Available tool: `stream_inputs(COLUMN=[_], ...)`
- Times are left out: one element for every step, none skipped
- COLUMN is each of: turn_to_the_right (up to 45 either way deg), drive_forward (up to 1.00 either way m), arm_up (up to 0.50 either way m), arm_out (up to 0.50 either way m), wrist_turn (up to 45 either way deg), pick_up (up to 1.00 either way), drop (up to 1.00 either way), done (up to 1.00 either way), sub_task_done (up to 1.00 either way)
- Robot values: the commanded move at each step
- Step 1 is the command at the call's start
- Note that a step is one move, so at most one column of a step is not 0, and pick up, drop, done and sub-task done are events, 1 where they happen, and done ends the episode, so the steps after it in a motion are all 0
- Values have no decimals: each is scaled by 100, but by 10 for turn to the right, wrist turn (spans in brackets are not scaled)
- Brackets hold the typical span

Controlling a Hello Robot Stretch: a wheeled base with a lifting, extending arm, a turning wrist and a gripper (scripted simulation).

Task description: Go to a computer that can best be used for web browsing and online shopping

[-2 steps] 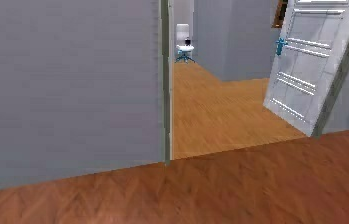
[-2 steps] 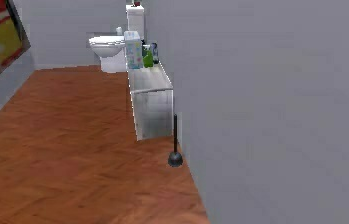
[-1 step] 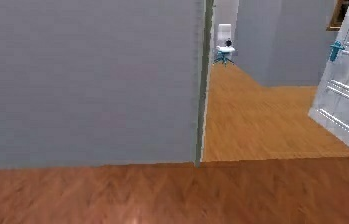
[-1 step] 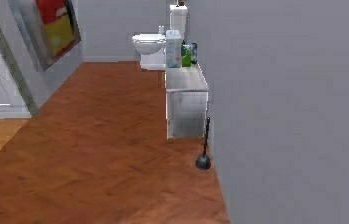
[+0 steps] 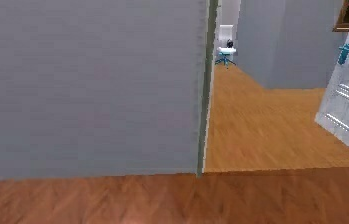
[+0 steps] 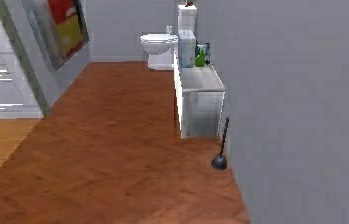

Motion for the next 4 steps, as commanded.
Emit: stream_inputs(turn_to_the_right=[-450,-420,0,-450], drive_forward=[0,0,45,0], arm_up=[0,0,0,0], arm_out=[0,0,0,0], wrist_turn=[0,0,0,0], pick_up=[0,0,0,0], drop=[0,0,0,0], done=[0,0,0,0], sub_task_done=[0,0,0,0])
